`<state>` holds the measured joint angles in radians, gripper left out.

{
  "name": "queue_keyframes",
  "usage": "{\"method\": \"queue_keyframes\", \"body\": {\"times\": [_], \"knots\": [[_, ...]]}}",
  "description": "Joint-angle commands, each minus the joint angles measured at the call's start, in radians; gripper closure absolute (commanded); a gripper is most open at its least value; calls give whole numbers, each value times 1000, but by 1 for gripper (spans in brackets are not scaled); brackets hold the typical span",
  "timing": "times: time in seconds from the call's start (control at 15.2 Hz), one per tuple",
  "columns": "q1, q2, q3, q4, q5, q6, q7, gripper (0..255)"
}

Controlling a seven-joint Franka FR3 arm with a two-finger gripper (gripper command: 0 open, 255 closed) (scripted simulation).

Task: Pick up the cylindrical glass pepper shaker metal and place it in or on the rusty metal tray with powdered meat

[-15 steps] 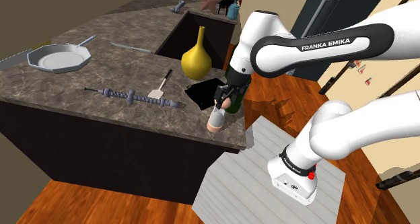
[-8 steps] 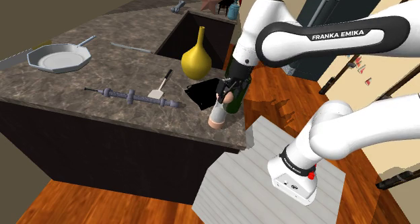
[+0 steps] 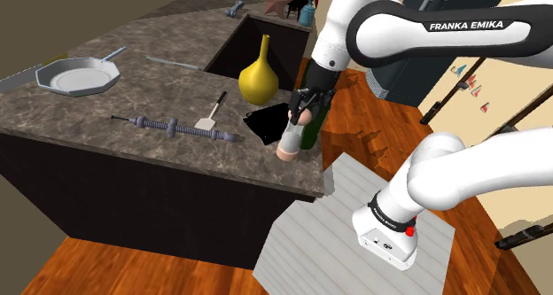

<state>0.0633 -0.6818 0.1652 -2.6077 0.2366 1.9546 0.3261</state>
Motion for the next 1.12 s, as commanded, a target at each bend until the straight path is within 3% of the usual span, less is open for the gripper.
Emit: {"method": "queue_keyframes", "body": {"times": [0.0, 0.46, 1.06], "knots": [[-1, -5, -3, 25, -4, -31, 4, 255], [-5, -15, -13, 111, -16, -125, 15, 255], [-84, 221, -140, 364, -103, -166, -134, 255]]}}
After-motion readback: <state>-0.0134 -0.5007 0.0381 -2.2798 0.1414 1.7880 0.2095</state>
